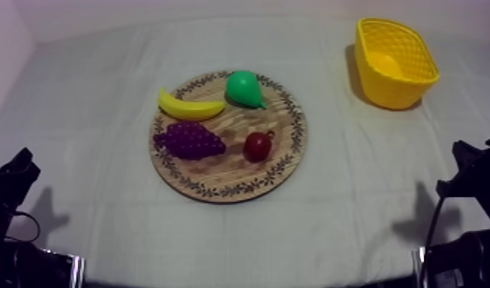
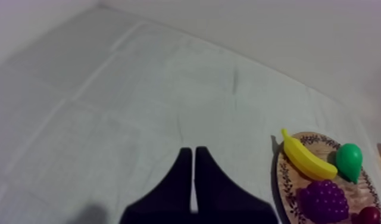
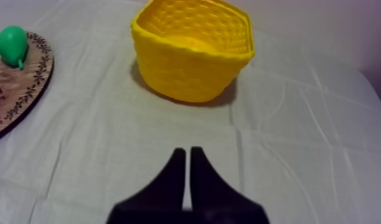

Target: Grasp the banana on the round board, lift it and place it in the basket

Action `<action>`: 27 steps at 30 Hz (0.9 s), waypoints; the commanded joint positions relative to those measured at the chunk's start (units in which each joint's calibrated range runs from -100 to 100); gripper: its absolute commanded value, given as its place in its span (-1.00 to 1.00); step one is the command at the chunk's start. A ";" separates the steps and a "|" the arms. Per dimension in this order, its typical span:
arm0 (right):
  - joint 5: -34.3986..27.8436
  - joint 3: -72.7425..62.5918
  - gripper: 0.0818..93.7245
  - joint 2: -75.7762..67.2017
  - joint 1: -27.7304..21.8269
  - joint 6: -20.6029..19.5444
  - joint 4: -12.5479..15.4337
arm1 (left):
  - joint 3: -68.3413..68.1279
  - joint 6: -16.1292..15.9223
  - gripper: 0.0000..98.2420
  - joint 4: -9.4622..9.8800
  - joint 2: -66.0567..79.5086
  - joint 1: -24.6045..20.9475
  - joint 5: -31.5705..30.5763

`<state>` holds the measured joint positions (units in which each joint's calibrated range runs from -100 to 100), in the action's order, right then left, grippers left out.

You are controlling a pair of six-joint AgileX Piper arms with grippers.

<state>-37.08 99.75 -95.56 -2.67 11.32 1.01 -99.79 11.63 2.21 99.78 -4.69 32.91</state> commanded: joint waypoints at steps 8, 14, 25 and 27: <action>-0.02 0.03 -0.99 -0.03 -0.01 -0.07 0.00 | 0.01 0.02 -1.00 -0.03 0.05 0.02 -0.01; -0.02 0.03 -0.99 -0.03 -0.01 -0.07 0.00 | 0.01 0.02 -1.00 -0.03 0.05 0.02 -0.01; -0.02 0.03 -0.99 -0.03 -0.64 1.64 0.00 | 0.01 0.02 -1.00 -0.03 0.05 0.02 -0.01; -0.02 0.03 -0.99 -0.07 -0.91 1.98 0.00 | 0.01 0.02 -1.00 -0.03 0.05 0.02 -0.01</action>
<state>-37.08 99.75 -95.62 -3.44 13.18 1.01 -99.79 11.63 2.21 99.78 -4.69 32.91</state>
